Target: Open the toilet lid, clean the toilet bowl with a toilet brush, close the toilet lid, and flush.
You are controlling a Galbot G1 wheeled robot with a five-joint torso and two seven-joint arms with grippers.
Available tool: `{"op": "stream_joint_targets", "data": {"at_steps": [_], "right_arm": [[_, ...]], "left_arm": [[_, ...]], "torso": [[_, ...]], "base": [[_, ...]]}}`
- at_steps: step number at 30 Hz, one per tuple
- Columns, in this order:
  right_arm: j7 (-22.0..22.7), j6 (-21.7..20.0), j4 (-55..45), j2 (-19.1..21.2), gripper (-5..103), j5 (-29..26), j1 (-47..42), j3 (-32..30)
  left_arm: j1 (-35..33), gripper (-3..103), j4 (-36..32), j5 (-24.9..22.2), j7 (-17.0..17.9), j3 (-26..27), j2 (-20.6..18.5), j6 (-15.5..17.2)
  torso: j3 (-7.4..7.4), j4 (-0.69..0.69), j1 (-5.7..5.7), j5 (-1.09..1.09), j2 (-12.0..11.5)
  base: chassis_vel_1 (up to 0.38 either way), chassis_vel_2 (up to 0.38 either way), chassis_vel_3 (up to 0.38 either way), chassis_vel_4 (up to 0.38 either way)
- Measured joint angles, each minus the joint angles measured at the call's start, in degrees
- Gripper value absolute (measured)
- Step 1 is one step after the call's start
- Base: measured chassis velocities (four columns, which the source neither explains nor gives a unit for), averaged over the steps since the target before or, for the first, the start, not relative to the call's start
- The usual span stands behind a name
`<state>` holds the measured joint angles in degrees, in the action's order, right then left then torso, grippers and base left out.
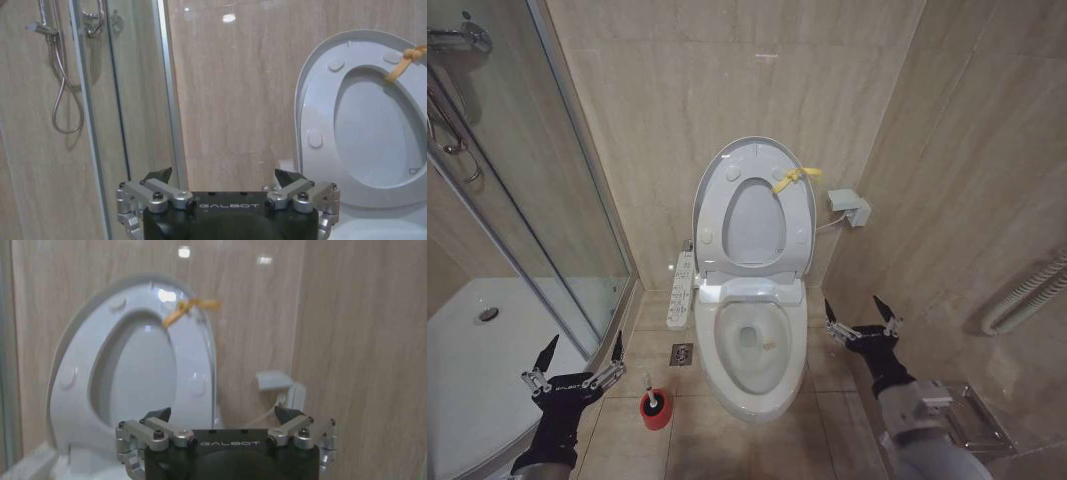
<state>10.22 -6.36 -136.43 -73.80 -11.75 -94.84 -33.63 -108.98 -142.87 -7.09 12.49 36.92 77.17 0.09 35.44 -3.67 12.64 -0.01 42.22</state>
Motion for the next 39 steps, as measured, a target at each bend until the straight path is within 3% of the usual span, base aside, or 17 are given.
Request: {"op": "stream_joint_targets", "data": {"at_steps": [1,4,10,23,39], "right_arm": [[0.0,0.0,0.0,0.0,100,0.0,0.0,0.0],[-3.01,5.1,2.64,-3.48,100,1.04,-2.43,-2.47],[-6.26,7.61,2.73,-6.58,100,2.04,-5.08,-3.75],[-5.16,5.06,-1.85,-10.91,100,1.1,-8.41,-3.95],[-3.76,3.15,-6.19,-10.23,100,1.25,-10.4,-2.63]], "left_arm": [[0.0,100,0.0,0.0,0.0,0.0,0.0,0.0],[0.0,100,0.0,0.0,-0.01,0.0,0.0,0.0],[0.0,100,0.0,0.0,0.0,0.0,0.0,0.0],[0.0,100,0.0,0.0,0.0,0.0,0.0,0.0],[0.0,100,0.0,0.0,0.0,0.0,0.0,0.0]], "torso": [[0.0,0.0,0.0,0.0,0.0],[0.01,0.0,0.0,0.02,0.0],[0.0,0.0,0.0,0.01,0.0],[0.0,0.0,0.0,0.0,0.0],[0.01,0.0,0.01,0.01,0.0]], "base": [[0.0,0.0,0.0,0.0],[0.0,0.0,0.0,0.0],[0.0,0.0,0.0,0.0],[0.0,0.0,0.0,0.0],[0.0,0.0,0.0,0.0]]}}
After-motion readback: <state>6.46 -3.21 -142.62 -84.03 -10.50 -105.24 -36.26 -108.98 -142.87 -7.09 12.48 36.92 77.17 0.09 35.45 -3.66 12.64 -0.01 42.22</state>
